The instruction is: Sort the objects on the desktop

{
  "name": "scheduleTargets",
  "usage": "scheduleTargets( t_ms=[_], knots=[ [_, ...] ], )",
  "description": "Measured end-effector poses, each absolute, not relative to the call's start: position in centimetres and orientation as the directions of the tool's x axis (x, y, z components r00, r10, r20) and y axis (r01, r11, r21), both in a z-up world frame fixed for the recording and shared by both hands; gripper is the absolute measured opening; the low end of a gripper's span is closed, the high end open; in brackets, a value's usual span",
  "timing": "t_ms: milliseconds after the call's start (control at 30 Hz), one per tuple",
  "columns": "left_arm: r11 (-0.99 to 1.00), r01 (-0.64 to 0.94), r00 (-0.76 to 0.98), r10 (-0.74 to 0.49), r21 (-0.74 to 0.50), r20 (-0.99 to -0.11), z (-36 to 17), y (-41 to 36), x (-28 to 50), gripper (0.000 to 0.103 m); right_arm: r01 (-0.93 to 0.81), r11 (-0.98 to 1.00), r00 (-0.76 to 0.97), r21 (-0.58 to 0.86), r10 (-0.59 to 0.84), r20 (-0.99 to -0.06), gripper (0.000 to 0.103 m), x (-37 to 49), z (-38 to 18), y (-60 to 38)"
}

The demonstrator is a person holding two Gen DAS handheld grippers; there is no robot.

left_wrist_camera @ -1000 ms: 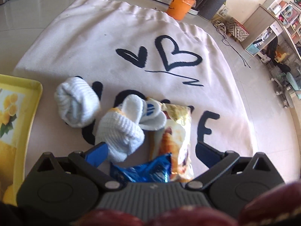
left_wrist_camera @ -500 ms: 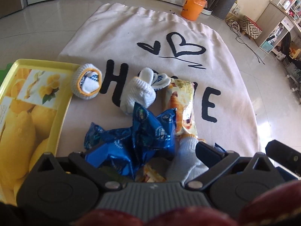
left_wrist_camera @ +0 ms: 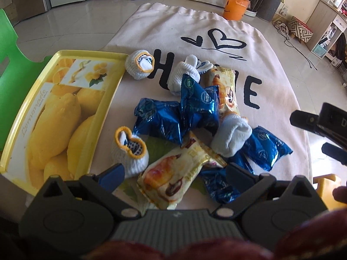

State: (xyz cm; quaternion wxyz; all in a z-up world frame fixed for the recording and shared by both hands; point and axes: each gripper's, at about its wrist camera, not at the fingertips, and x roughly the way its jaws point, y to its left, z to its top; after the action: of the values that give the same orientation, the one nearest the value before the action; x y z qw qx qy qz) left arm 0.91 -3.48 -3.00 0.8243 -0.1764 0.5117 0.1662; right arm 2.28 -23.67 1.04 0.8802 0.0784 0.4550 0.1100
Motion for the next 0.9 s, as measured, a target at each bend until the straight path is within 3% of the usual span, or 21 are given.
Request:
scheduleTargets(
  t_ms=[367, 633, 900],
  knots=[
    [0.895, -0.438, 0.416, 0.115, -0.087, -0.902, -1.9, -5.4, -3.3, 0.103, -0.224, 0.965, 0.577, 0.141, 0.247, -0.779, 0.103, 0.3, 0.4, -22.1],
    [0.896, -0.435, 0.430, 0.121, -0.087, -0.895, -1.1, -5.4, -5.7, 0.103, -0.231, 0.961, 0.626, 0.149, 0.264, -0.733, 0.103, -1.6, 1.5, -22.1],
    [0.897, -0.434, 0.433, 0.120, -0.090, -0.893, -1.1, -5.2, -7.6, 0.103, -0.219, 0.960, 0.600, 0.174, 0.273, -0.752, 0.103, -4.1, 1.1, -22.3]
  ],
)
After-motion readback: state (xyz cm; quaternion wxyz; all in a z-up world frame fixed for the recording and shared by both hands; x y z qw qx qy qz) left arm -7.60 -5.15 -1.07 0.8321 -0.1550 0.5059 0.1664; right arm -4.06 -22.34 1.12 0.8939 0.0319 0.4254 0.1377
